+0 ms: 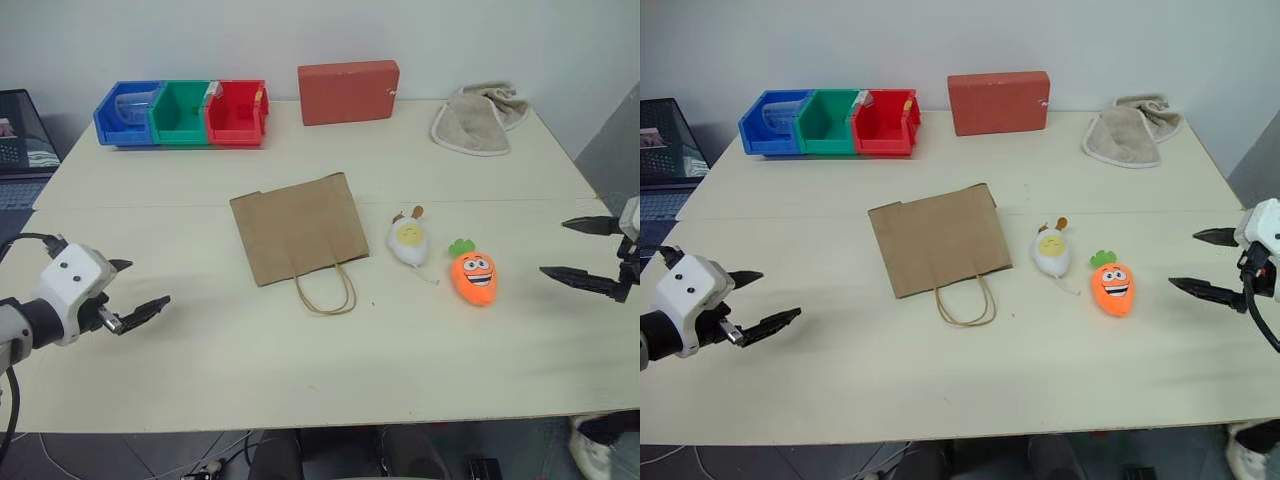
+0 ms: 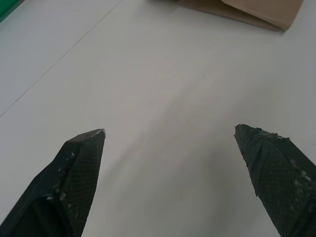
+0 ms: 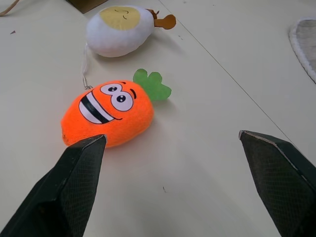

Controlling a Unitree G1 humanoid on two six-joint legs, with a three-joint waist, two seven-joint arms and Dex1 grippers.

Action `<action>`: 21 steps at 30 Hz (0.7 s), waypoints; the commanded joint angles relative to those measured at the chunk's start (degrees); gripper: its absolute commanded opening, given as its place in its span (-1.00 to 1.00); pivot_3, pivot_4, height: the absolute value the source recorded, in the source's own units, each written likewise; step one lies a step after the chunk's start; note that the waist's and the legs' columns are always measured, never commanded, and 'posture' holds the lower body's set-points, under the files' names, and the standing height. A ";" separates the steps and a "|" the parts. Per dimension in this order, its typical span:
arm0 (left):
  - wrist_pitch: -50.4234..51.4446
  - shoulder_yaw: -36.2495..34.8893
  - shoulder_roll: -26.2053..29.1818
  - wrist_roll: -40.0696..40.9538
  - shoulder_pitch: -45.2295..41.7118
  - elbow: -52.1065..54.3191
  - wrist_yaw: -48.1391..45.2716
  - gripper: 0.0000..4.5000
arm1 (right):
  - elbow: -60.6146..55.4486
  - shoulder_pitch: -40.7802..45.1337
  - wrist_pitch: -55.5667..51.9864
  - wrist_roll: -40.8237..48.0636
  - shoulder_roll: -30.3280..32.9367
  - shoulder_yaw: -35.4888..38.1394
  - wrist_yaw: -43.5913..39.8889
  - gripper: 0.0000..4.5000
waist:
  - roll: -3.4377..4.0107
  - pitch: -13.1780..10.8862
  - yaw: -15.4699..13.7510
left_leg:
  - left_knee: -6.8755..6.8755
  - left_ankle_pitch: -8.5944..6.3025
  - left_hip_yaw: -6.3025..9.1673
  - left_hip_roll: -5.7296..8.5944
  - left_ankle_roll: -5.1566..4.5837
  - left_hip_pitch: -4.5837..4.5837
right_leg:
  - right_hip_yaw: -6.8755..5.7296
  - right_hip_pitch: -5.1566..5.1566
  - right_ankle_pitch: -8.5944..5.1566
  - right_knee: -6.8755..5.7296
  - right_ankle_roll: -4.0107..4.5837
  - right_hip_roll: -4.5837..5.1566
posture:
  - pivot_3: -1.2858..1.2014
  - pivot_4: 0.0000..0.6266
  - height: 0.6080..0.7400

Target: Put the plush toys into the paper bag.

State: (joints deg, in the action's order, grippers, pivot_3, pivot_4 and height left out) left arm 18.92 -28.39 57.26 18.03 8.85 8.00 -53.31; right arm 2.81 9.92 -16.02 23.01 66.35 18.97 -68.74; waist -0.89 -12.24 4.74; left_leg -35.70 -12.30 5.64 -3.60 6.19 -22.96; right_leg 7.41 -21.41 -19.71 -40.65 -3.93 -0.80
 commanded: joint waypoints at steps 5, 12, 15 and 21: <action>1.02 -3.45 -1.23 1.81 -0.17 2.20 0.37 0.99 | 0.34 2.42 1.31 -0.63 -0.59 -0.66 -0.31 1.00 | 0.01 0.00 0.00 | -0.01 0.00 -0.01 0.00 0.01 0.00 | 0.01 0.01 0.01 0.00 0.01 0.01 | 0.03 -0.52 1.00; -1.16 -3.51 -0.87 0.78 0.21 -0.28 -0.47 0.99 | 1.03 3.70 2.15 -1.54 -1.36 -1.45 -0.20 1.00 | 0.01 0.00 0.00 | -0.02 0.00 -0.02 0.00 0.01 0.01 | 0.01 0.01 0.01 0.00 0.01 0.00 | 0.03 -0.52 1.00; -1.44 -4.29 -1.54 1.97 0.07 -0.12 -0.79 0.99 | 1.11 3.99 2.34 -1.71 -1.51 -1.64 -0.15 1.00 | 0.01 0.00 0.00 | -0.01 0.00 -0.01 0.00 0.01 0.01 | 0.00 0.00 0.01 -0.01 0.02 0.00 | 0.03 -0.52 1.00; -2.02 -5.08 -2.05 3.11 0.24 0.15 -2.00 0.99 | 1.19 4.70 2.57 -1.75 -1.91 -2.03 -0.02 1.00 | 0.01 0.00 0.00 | -0.02 0.00 -0.01 0.00 0.01 0.01 | 0.00 0.01 0.02 -0.01 0.03 0.00 | 0.03 -0.52 1.00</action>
State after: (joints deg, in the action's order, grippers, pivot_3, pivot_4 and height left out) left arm 18.06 -30.88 54.97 20.35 8.95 7.28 -54.74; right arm 4.35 13.46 -14.30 21.40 64.13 16.45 -68.64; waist -0.89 -12.25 4.74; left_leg -35.72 -12.31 5.63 -3.60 6.19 -22.95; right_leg 7.41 -21.40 -19.69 -40.66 -3.90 -0.79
